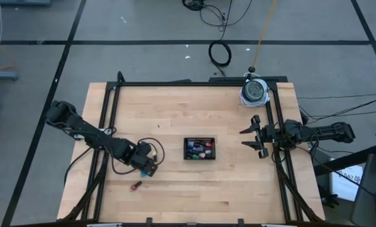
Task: Pick & Place Nail Polish
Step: Put the blue nail polish into the black bin
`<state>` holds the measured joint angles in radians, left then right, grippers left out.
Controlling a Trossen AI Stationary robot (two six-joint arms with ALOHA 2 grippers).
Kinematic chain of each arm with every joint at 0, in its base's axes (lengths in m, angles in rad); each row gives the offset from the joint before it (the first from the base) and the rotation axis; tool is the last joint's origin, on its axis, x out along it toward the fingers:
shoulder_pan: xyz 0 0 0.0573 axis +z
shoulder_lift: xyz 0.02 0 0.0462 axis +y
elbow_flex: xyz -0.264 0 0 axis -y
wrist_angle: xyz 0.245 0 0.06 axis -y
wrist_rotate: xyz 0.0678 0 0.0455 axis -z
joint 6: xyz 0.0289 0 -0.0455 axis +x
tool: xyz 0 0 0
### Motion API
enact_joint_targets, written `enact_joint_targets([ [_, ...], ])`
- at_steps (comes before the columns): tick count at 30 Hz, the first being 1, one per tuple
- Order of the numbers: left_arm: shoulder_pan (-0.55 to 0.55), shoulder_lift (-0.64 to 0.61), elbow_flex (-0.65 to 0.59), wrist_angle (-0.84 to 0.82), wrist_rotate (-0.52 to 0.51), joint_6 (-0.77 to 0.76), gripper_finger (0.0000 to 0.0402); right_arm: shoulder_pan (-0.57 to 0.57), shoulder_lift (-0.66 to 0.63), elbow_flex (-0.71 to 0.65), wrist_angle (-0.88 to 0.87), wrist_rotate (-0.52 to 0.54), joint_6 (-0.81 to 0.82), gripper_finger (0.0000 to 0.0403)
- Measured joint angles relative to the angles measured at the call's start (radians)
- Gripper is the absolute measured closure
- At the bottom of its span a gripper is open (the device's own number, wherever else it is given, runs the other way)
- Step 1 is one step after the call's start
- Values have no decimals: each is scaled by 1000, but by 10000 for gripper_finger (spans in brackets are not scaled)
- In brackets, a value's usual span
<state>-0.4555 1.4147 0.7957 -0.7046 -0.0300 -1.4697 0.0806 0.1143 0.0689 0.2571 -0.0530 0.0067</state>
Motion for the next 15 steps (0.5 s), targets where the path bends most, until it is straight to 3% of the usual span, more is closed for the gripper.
enact_joint_targets([
  [8,-37,32,130,33,-103,228,305,0,0,-1,0,0,0,211],
  [15,-39,180,142,25,-28,351,305,0,0,-1,0,0,0,211],
])
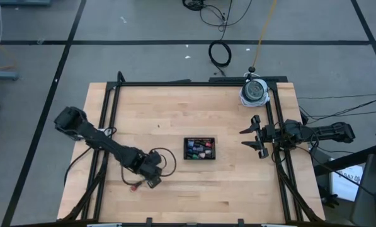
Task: Pick & Place Nail Polish
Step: Put the blue nail polish into the black bin
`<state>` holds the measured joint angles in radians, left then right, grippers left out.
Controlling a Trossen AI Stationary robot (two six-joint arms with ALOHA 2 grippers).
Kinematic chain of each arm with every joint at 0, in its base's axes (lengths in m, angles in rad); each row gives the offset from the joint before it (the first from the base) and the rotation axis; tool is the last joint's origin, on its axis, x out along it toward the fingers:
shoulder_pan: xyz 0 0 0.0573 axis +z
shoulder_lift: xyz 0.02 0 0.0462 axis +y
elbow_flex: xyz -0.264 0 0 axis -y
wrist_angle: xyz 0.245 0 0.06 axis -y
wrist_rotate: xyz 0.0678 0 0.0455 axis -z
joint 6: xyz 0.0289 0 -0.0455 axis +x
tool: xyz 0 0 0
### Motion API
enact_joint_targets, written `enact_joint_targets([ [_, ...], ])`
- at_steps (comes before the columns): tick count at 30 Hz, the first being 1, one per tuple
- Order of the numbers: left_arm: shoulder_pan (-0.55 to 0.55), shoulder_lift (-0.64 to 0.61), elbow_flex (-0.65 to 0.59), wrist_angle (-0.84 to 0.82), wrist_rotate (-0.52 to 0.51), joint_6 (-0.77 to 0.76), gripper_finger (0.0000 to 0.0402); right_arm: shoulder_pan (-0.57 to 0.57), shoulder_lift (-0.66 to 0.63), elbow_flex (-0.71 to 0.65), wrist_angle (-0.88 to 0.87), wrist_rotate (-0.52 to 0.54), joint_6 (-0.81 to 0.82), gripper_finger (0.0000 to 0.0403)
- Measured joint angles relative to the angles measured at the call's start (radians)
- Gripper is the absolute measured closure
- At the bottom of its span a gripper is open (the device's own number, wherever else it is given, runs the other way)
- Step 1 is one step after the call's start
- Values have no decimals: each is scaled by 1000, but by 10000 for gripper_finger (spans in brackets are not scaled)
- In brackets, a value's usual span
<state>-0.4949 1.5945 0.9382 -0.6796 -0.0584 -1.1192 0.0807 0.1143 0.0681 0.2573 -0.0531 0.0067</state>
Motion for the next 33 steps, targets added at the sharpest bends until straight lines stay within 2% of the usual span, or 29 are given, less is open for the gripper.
enact_joint_targets([
  [4,1,78,8,-15,87,-8,305,0,0,0,0,0,0,211],
  [7,0,102,38,-90,84,-4,305,0,0,0,0,0,0,211],
  [11,1,104,54,-152,19,-47,305,0,0,0,0,0,0,211],
  [16,1,104,54,-69,-48,-54,305,0,0,0,0,0,0,211],
  [20,3,104,54,103,-172,-92,305,0,0,0,0,0,0,211],
  [23,8,104,54,199,-236,22,305,0,0,0,0,0,0,211],
  [27,29,104,54,236,-192,139,305,0,0,1,0,0,0,211],
  [30,57,104,54,208,-156,107,305,0,0,1,0,0,0,211],
  [33,89,104,54,202,-168,90,305,0,0,1,0,0,0,211],
])
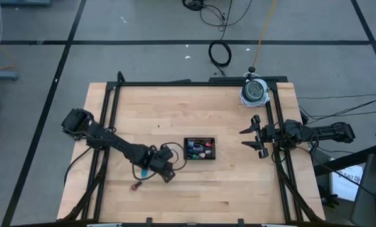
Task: Pick & Place Nail Polish
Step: Put the blue nail polish into the black bin
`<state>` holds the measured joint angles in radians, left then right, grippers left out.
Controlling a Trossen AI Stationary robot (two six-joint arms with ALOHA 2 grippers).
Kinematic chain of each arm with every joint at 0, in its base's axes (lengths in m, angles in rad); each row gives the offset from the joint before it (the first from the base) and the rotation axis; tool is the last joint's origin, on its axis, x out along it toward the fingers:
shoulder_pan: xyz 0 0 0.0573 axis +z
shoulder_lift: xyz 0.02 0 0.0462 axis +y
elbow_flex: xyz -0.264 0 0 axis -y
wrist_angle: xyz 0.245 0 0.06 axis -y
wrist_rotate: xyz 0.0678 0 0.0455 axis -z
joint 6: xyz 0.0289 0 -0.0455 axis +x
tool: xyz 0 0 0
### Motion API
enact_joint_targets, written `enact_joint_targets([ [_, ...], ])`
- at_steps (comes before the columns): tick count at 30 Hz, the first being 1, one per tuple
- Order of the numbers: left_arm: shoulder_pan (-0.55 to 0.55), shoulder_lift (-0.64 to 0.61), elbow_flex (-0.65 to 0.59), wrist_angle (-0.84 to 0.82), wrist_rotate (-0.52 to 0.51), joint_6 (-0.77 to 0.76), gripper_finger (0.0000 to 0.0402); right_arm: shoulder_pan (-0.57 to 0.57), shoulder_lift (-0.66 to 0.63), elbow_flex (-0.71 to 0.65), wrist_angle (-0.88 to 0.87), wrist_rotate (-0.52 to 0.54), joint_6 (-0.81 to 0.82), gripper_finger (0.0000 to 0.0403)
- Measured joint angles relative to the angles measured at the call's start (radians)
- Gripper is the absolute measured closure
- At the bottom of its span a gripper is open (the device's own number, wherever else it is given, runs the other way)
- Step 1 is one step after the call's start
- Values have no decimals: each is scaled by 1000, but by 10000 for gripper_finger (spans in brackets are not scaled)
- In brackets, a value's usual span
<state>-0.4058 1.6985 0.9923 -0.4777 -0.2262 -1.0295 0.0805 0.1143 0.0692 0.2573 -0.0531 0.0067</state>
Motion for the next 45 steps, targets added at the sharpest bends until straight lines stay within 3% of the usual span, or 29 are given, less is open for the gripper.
enact_joint_targets([
  [5,25,0,0,73,-53,30,305,0,0,0,0,0,0,211],
  [9,53,-1,0,58,-70,-57,300,0,0,0,0,0,0,211],
  [12,89,-1,0,28,10,-110,277,0,0,0,0,0,0,211],
  [18,149,-1,0,-9,127,-163,184,0,0,0,0,0,0,211],
  [21,175,-1,0,-47,191,-218,162,0,0,0,0,0,0,211],
  [27,174,-1,0,-228,203,-366,175,0,0,0,0,0,0,211],
  [34,170,-1,0,-264,255,-404,198,0,0,0,0,0,0,211],
  [41,173,-39,2,-276,254,-311,199,0,0,0,0,0,0,211],
  [45,187,-94,24,-366,247,-282,206,0,0,0,0,0,0,211],
])
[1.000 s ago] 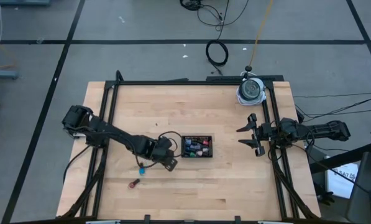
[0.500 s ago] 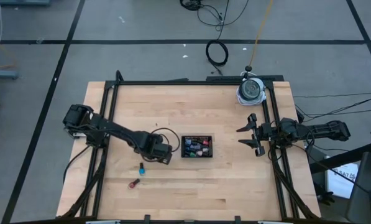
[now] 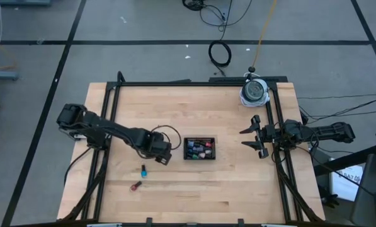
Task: Pick & Place Nail Polish
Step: Put the blue nail polish into the black bin
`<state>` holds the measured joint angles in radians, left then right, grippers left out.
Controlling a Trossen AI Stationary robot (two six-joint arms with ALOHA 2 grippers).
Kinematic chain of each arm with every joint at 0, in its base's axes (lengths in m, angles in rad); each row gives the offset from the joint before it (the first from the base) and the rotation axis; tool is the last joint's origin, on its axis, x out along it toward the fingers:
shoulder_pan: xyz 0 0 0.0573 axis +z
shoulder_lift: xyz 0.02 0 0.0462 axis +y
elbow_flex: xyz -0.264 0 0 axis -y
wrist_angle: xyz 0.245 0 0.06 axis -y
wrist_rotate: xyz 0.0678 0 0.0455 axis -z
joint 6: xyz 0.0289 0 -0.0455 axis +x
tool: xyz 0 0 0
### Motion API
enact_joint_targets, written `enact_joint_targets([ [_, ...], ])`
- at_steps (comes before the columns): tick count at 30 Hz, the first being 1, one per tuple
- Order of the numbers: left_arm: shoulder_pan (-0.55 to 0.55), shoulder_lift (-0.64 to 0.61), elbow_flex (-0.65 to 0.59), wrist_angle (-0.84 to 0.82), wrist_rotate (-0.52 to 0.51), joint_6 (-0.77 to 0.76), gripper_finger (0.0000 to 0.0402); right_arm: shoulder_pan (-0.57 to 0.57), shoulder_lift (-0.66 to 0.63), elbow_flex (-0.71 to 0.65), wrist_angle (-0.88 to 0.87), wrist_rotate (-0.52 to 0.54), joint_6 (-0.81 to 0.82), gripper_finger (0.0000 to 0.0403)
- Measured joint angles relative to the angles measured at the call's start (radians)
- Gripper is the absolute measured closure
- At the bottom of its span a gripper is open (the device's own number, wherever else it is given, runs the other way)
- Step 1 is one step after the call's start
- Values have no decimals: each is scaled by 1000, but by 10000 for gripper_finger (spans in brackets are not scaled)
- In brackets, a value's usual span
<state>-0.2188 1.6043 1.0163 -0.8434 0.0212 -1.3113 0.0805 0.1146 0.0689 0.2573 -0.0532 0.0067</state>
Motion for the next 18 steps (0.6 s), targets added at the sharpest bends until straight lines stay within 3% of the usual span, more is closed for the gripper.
enact_joint_targets([
  [7,1,-34,4,-253,-14,38,216,0,0,-1,0,0,0,211],
  [12,-29,-23,4,-218,86,-139,220,0,0,-1,0,0,0,211],
  [18,-115,-17,4,-171,90,-338,231,0,0,-1,0,0,0,211],
])
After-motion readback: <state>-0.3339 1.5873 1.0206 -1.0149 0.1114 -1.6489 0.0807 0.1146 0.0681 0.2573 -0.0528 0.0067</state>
